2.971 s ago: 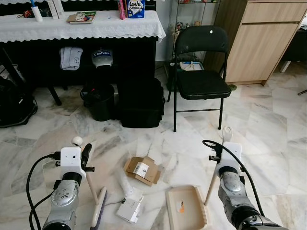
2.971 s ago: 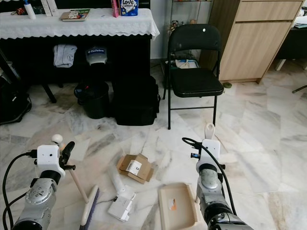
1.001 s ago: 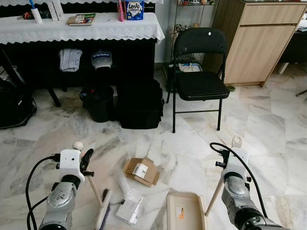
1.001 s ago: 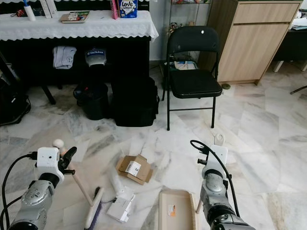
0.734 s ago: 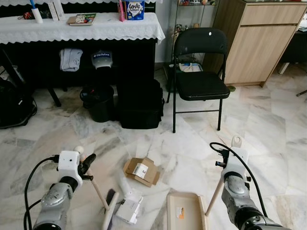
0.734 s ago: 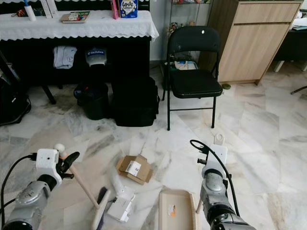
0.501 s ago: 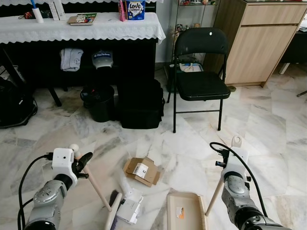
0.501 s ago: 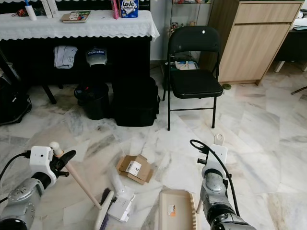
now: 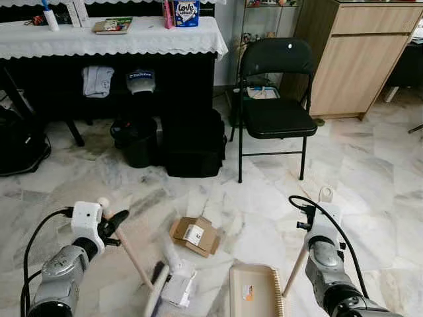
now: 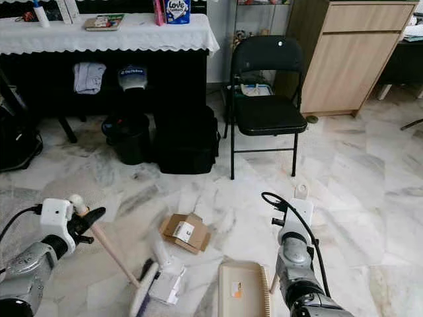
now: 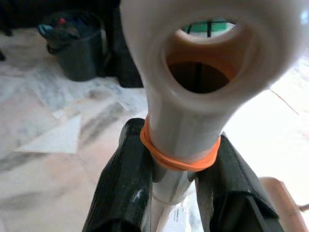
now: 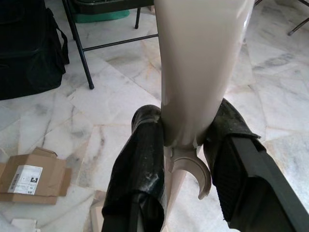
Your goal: Sweep floor
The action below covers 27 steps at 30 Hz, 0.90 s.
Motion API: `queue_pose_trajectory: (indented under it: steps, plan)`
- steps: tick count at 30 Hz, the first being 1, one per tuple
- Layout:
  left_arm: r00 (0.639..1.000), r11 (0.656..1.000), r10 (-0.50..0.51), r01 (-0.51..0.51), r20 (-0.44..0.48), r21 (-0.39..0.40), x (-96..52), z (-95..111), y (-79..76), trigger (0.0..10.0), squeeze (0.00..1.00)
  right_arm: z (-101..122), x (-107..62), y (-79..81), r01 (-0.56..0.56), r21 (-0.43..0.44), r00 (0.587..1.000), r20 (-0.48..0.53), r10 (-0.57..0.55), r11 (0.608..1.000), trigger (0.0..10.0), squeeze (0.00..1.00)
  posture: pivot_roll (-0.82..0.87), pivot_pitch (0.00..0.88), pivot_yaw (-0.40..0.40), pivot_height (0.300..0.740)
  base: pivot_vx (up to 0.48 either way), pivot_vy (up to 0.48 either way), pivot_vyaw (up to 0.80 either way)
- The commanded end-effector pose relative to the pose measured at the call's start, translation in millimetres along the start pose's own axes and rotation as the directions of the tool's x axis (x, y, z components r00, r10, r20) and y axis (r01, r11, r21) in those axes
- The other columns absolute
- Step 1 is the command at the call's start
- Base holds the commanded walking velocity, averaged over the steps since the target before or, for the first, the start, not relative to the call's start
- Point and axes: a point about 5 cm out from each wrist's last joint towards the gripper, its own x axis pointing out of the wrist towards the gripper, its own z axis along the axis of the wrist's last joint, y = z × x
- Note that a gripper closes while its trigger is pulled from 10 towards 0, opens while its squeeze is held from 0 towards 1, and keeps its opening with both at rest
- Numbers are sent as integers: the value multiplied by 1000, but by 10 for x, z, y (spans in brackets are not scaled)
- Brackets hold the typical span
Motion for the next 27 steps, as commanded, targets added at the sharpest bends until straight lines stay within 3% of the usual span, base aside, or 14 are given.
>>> queue_pose_trajectory:
  steps: [1, 4, 9, 13, 18, 21, 23, 26, 27]
  plan:
    - [998, 998, -48, 45, -50, -53, -27, -90, -34, 10000, 0, -65, -11, -11, -7, -32, 999, -36, 6, 999, 10000, 0, 79, 0, -27, 740, 0, 0, 0]
    - [990, 983, -138, 133, -32, -125, -10, -37, -127, 10000, 0, -59, -5, -26, -2, -32, 999, -35, 1, 999, 10000, 0, 82, 0, -28, 740, 0, 0, 0]
    - [981, 966, -192, 190, 5, -173, 17, 36, -210, 10000, 0, -53, -2, -35, 1, -33, 999, -33, -2, 999, 10000, 0, 83, 0, -29, 740, 0, 0, 0]
    - [955, 922, -278, 295, 100, -251, 64, 225, -423, 10000, 0, -37, 6, -45, 3, -35, 1000, -29, -4, 999, 10000, 0, 86, 0, -38, 740, 0, 0, 0]
    - [937, 894, -323, 349, 136, -282, 57, 304, -517, 10000, 0, -31, 11, -59, 8, -34, 1000, -27, -9, 999, 10000, 0, 87, 0, -38, 740, 0, 0, 0]
    - [903, 847, -390, 429, 180, -313, 39, 400, -655, 10000, 0, -25, 15, -79, 15, -33, 1000, -24, -16, 999, 10000, 0, 86, 0, -38, 740, 0, 0, 0]
    - [903, 848, -390, 428, 181, -311, 43, 404, -663, 10000, 0, -24, 15, -81, 16, -33, 1000, -23, -17, 999, 10000, 0, 86, 0, -38, 740, 0, 0, 0]
    - [921, 878, -337, 382, 193, -290, 75, 434, -632, 10000, 0, -12, 16, -79, 16, -25, 1000, -13, -17, 1000, 10000, 0, 83, 0, -36, 740, 0, 0, 0]
    - [946, 913, -235, 294, 225, -283, 111, 490, -527, 10000, 0, -1, 17, -76, 14, -19, 1000, -5, -14, 1000, 10000, 0, 80, 0, -36, 740, 0, 0, 0]
